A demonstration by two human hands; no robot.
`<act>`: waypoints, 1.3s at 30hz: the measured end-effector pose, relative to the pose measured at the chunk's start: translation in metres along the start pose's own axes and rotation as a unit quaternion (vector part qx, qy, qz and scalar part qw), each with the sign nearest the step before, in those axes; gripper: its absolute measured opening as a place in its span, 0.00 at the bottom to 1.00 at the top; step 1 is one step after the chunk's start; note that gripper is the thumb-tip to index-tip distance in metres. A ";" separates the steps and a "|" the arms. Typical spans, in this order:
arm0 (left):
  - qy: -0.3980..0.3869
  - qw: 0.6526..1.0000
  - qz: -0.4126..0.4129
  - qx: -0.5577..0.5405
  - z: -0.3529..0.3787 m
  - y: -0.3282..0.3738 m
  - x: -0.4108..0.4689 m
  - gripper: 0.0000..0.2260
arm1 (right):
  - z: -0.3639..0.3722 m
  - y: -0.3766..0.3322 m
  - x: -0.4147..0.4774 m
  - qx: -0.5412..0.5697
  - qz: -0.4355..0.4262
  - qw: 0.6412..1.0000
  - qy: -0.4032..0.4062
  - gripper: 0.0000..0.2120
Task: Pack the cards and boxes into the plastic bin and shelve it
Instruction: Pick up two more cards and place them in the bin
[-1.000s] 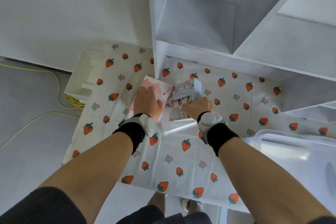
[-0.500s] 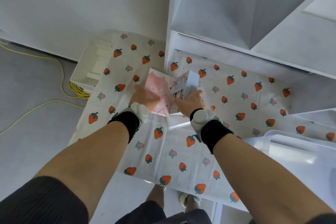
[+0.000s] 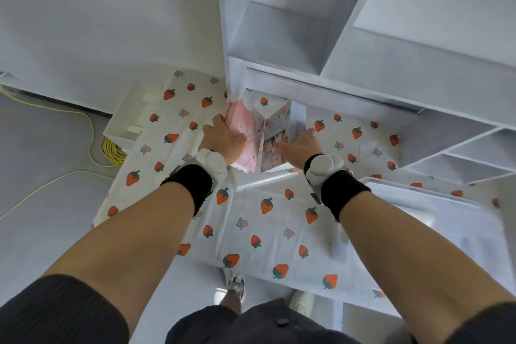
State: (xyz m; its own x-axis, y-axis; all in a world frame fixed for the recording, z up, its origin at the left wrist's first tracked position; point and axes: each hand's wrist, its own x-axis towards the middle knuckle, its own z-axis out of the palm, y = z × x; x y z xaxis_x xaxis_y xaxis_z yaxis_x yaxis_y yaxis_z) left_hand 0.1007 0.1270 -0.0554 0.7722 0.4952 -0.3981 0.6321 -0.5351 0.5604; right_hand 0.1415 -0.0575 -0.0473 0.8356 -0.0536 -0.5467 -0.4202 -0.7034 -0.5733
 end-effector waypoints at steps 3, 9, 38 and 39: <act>0.011 1.000 0.009 -0.019 0.004 0.024 -0.036 0.29 | -0.039 0.019 -0.021 0.024 -0.024 0.999 0.013 0.34; 0.014 0.998 0.051 -0.042 0.030 0.077 -0.115 0.32 | -0.120 0.076 -0.060 0.067 -0.035 0.996 0.044 0.36; -0.043 0.989 0.117 0.075 0.230 0.101 -0.296 0.28 | -0.227 0.346 -0.139 0.064 0.068 0.995 0.040 0.34; -0.040 0.989 0.117 0.084 0.234 0.102 -0.297 0.28 | -0.227 0.346 -0.136 0.061 0.070 0.995 0.032 0.35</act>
State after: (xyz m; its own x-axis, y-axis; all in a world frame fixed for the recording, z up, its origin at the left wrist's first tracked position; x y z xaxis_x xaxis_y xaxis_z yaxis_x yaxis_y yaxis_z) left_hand -0.0487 -0.2348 -0.0502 0.8968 0.2926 -0.3318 0.4324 -0.7380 0.5180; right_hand -0.0370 -0.4549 -0.0332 0.7852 -0.1934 -0.5883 -0.5709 -0.5941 -0.5667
